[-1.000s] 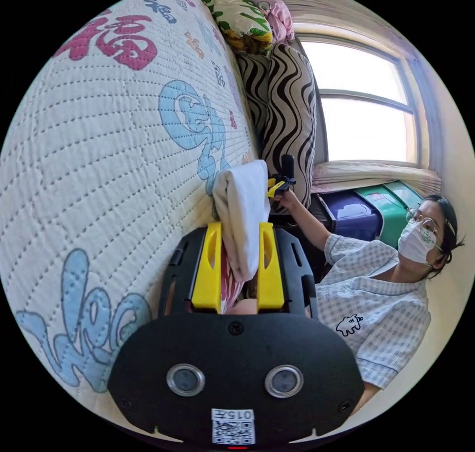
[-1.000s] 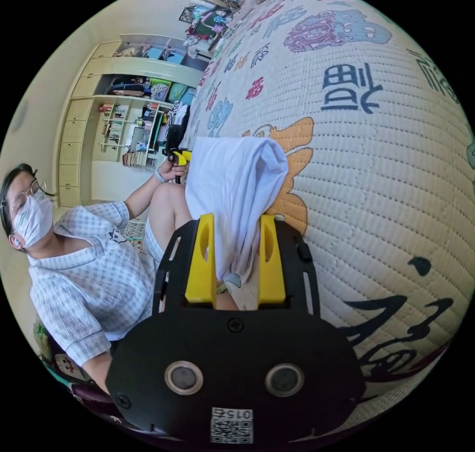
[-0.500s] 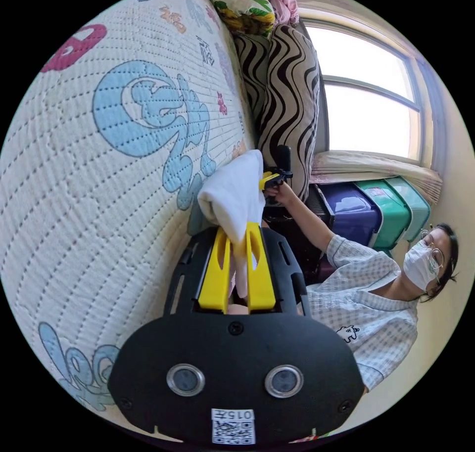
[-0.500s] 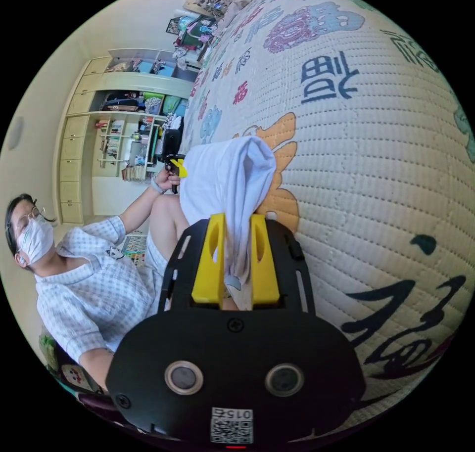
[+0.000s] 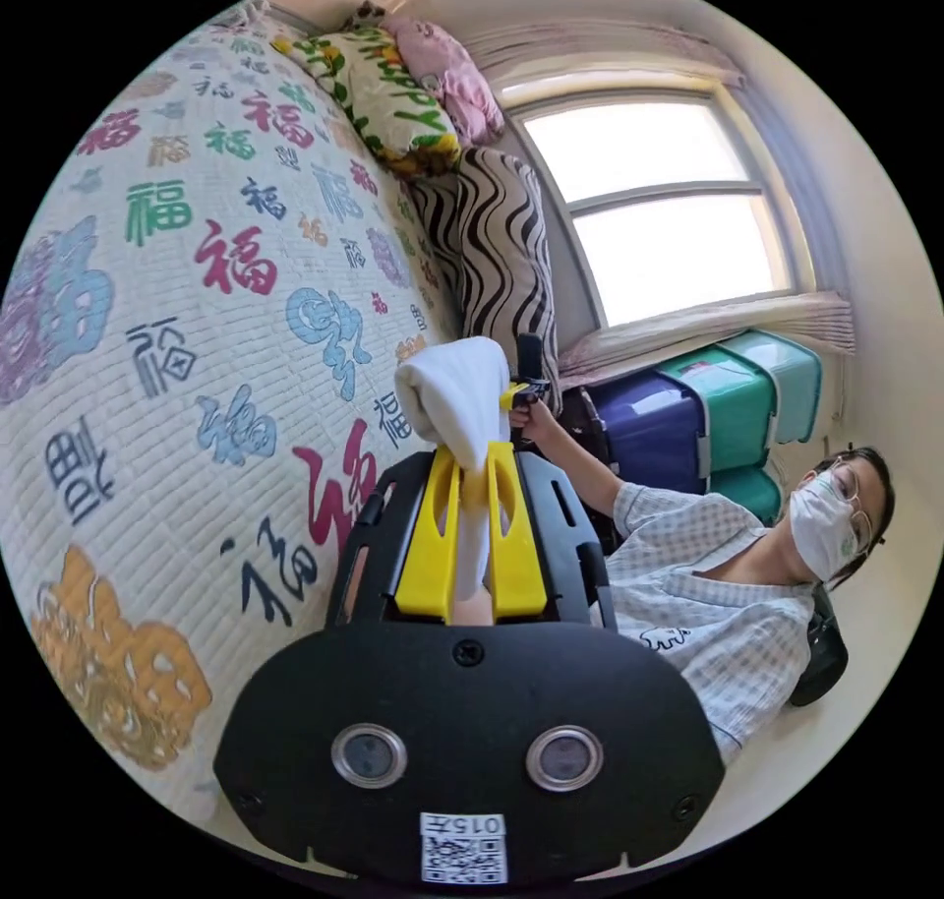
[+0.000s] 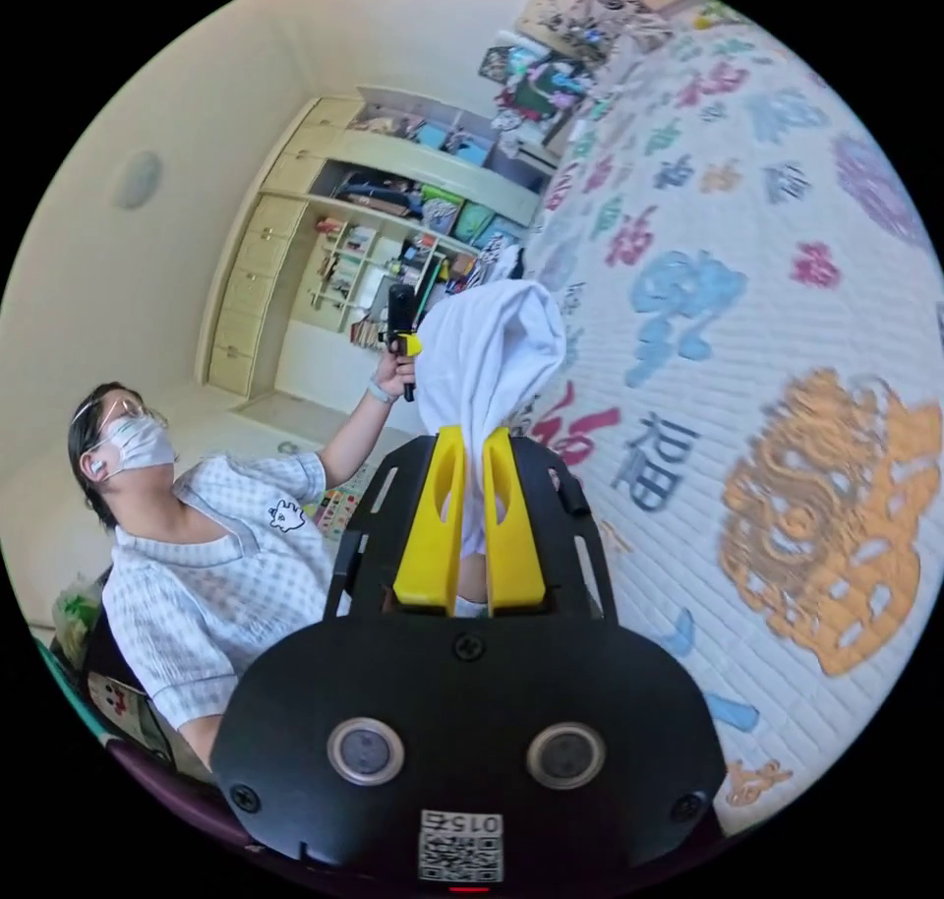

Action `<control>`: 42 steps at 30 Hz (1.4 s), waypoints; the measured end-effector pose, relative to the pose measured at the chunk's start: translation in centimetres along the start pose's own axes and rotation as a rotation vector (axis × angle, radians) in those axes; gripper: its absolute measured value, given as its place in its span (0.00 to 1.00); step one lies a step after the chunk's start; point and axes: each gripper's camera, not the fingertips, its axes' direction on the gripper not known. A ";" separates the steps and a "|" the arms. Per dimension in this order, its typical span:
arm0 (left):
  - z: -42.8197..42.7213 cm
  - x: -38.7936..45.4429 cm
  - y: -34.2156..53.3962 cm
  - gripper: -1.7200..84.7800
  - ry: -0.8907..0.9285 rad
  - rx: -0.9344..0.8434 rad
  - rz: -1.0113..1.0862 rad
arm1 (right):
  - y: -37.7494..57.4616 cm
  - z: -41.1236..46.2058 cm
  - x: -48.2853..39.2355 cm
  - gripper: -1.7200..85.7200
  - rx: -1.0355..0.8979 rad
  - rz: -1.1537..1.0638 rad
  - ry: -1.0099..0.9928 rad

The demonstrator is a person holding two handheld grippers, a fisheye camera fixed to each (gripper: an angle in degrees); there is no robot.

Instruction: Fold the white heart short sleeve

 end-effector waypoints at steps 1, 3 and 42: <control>-2.7 1.1 1.4 0.07 -0.006 0.028 -0.005 | -1.6 1.9 -2.2 0.04 -0.032 -0.034 0.009; -6.6 2.4 3.6 0.07 -0.021 0.061 -0.016 | -4.0 5.0 -5.4 0.04 -0.081 -0.079 0.025; -45.6 10.7 14.3 0.06 -0.934 0.362 -0.691 | -30.4 53.9 -18.9 0.08 -0.395 0.010 -0.149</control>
